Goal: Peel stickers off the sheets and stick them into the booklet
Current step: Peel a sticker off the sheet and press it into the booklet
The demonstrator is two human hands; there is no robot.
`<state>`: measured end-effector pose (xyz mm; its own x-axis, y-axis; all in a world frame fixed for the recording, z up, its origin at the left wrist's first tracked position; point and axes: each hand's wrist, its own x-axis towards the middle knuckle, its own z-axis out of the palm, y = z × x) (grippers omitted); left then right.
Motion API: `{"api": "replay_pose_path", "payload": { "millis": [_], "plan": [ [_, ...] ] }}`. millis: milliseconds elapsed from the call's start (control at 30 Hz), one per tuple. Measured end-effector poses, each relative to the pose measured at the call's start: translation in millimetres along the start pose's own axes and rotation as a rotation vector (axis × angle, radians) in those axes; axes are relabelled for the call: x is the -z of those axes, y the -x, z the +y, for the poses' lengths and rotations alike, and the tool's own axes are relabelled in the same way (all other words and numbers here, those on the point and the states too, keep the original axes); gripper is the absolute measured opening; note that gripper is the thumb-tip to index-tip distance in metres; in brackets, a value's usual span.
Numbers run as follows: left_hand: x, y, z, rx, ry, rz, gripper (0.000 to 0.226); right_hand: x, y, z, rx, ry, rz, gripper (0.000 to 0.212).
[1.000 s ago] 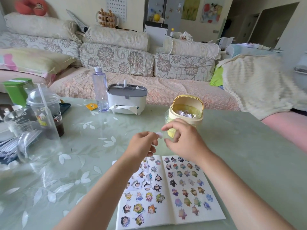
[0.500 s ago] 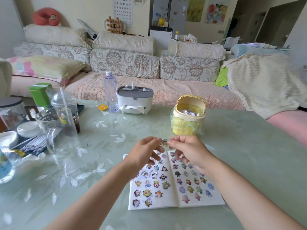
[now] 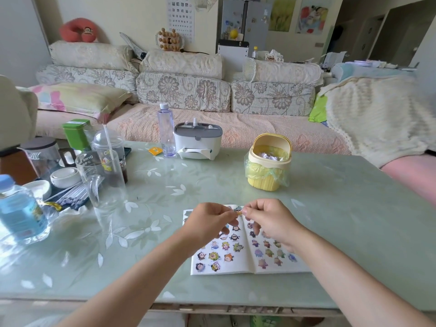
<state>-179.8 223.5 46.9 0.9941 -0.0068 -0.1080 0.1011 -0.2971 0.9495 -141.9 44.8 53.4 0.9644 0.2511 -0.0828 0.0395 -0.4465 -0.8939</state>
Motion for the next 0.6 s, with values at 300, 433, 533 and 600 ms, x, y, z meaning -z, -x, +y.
{"api": "replay_pose_path", "payload": {
  "millis": [300,433,533,600],
  "plan": [
    [-12,-6,-64,-0.448,-0.921,-0.133,0.036,-2,13,42,-0.244,0.182,-0.298,0.014],
    [-12,-7,-78,-0.521,-1.077,-0.234,0.041,-4,18,46,-0.219,0.249,-0.351,0.025],
    [-9,-6,-82,-0.510,-1.095,-0.244,0.050,-8,17,48,-0.177,0.285,-0.325,0.027],
    [-9,-7,-84,-0.513,-1.099,-0.238,0.059,-12,14,49,-0.167,0.321,-0.317,0.025]
  ]
}}
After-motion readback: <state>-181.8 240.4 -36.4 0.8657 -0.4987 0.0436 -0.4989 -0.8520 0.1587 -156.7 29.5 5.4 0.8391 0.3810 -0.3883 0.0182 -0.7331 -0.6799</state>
